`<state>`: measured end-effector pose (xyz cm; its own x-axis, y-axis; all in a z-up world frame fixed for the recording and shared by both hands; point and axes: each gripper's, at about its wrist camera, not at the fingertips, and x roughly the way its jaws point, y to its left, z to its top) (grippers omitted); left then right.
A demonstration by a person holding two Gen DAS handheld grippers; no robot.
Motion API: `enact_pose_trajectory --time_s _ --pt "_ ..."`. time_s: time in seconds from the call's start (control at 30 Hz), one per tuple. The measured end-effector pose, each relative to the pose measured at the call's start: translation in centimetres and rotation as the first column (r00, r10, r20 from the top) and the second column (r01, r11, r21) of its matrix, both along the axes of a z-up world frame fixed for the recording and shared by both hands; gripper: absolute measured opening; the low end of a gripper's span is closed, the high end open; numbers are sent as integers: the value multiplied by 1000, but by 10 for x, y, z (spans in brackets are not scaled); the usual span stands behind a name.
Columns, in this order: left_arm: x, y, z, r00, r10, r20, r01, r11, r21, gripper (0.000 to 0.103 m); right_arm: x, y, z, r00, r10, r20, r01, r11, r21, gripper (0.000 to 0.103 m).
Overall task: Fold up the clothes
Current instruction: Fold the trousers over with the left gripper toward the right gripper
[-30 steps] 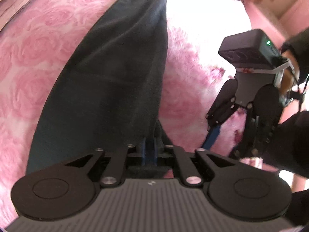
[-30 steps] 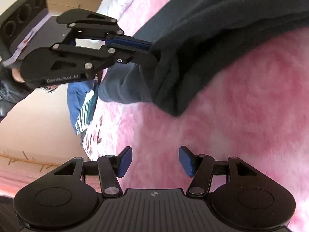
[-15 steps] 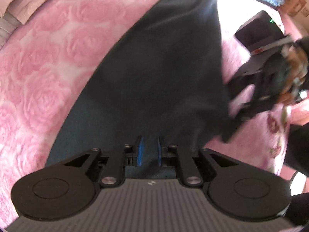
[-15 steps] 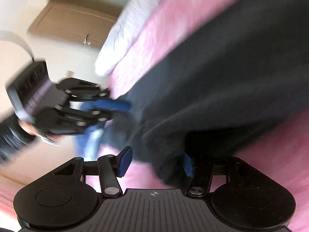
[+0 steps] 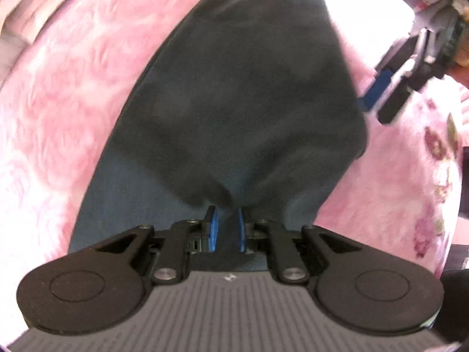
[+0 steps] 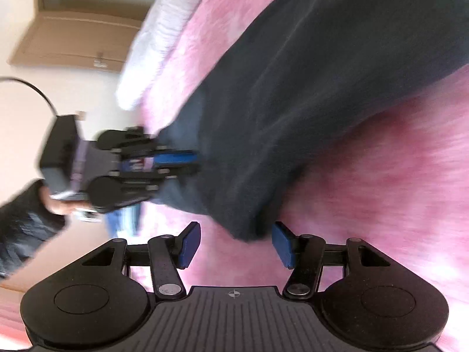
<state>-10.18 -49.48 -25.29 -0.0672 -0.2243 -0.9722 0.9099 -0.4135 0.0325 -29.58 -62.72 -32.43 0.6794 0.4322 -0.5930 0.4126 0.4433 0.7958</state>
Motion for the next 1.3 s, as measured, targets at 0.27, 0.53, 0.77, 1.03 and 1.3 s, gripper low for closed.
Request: enact_pose_trajectory --time_s 0.27,0.53,0.77,1.03,1.3 --pt "-65 -67 18 996 -82 -47 76 990 -115 18 -86 -97 35 908 -413 -65 382 883 -274 58" --pt "-120 -199 6 1000 -7 -2 6 978 -210 33 -161 -250 50 767 -636 -85 531 703 -473 58" --pt "-145 -280 -30 1000 20 14 -17 984 -180 33 -166 -345 42 780 -621 -73 483 673 -561 57" --pt "-153 -298 -47 998 -2 62 10 990 -140 3 -179 -393 46 810 -580 -85 408 662 -629 13" --pt "-151 -297 -45 995 18 96 -2 986 -165 11 -193 -393 50 806 -582 -106 390 657 -645 17"
